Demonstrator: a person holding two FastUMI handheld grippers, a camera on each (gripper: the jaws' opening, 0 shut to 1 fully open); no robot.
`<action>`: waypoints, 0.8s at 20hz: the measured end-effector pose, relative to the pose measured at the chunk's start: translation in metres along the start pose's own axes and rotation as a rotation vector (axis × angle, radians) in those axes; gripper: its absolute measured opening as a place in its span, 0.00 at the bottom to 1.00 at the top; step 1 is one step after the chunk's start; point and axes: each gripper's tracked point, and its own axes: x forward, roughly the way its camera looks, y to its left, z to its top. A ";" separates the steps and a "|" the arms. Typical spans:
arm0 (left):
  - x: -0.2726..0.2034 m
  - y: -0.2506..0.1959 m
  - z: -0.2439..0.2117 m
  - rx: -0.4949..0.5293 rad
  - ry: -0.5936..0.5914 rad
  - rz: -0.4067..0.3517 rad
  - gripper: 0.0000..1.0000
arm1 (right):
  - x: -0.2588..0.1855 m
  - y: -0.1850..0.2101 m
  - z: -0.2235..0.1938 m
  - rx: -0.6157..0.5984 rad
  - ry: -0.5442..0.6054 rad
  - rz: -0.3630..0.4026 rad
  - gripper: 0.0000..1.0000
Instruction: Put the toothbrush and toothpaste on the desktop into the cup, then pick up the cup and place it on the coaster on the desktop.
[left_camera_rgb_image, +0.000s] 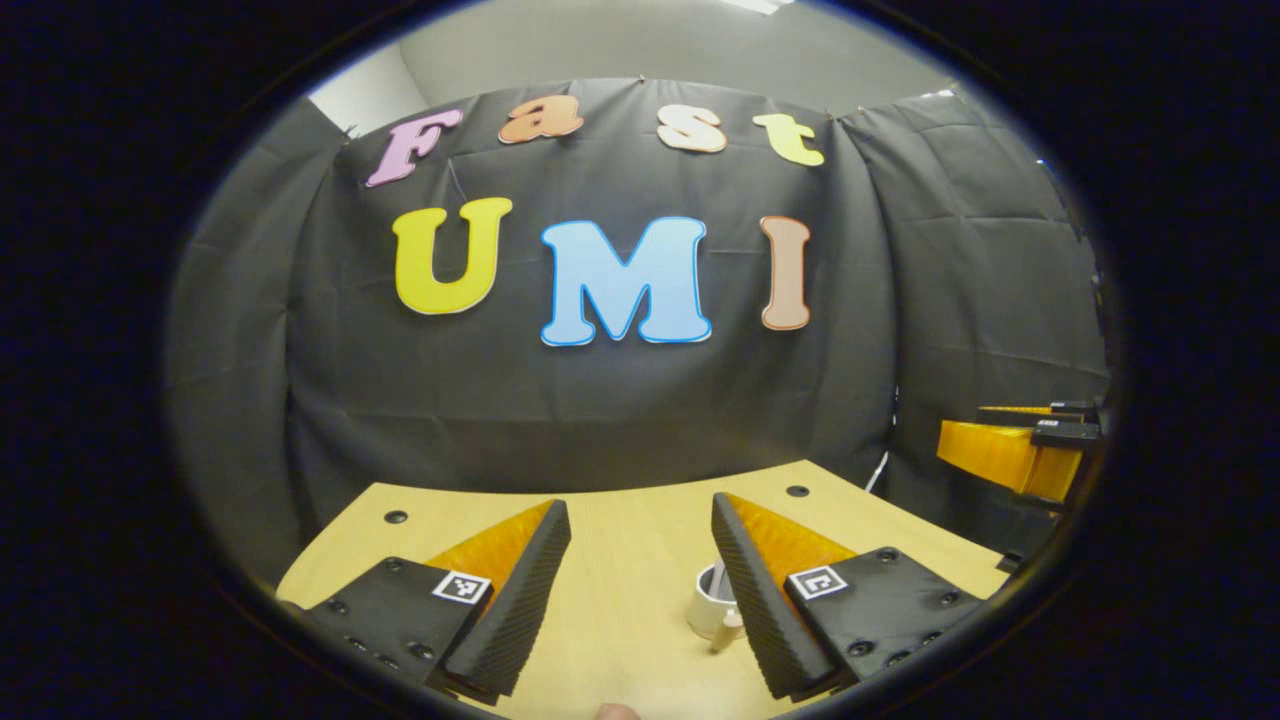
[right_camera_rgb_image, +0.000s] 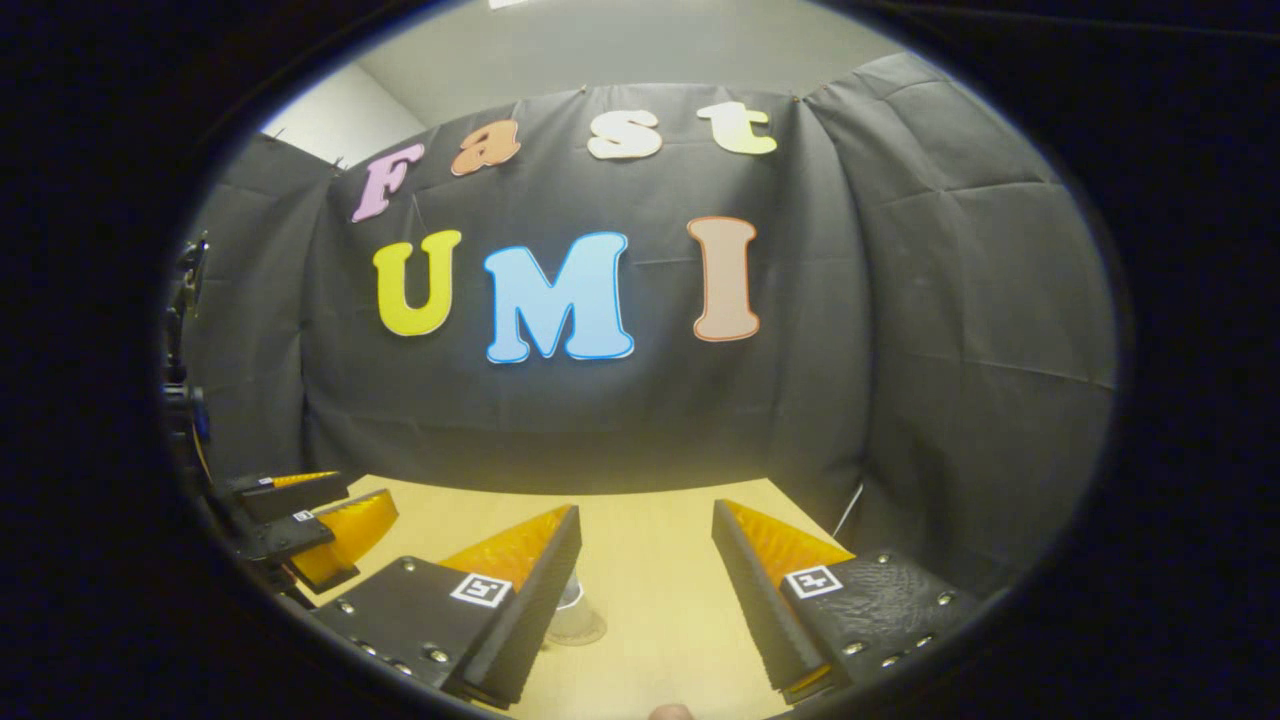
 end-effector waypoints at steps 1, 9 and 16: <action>0.001 -0.004 0.000 0.006 -0.007 0.003 0.92 | -0.001 -0.005 0.000 0.001 -0.002 -0.002 0.84; -0.003 -0.048 0.009 0.001 -0.059 0.108 0.92 | -0.001 -0.060 0.000 -0.018 -0.029 0.046 0.84; 0.004 -0.104 0.017 -0.086 -0.096 0.177 0.93 | -0.005 -0.113 0.015 -0.072 -0.058 0.091 0.79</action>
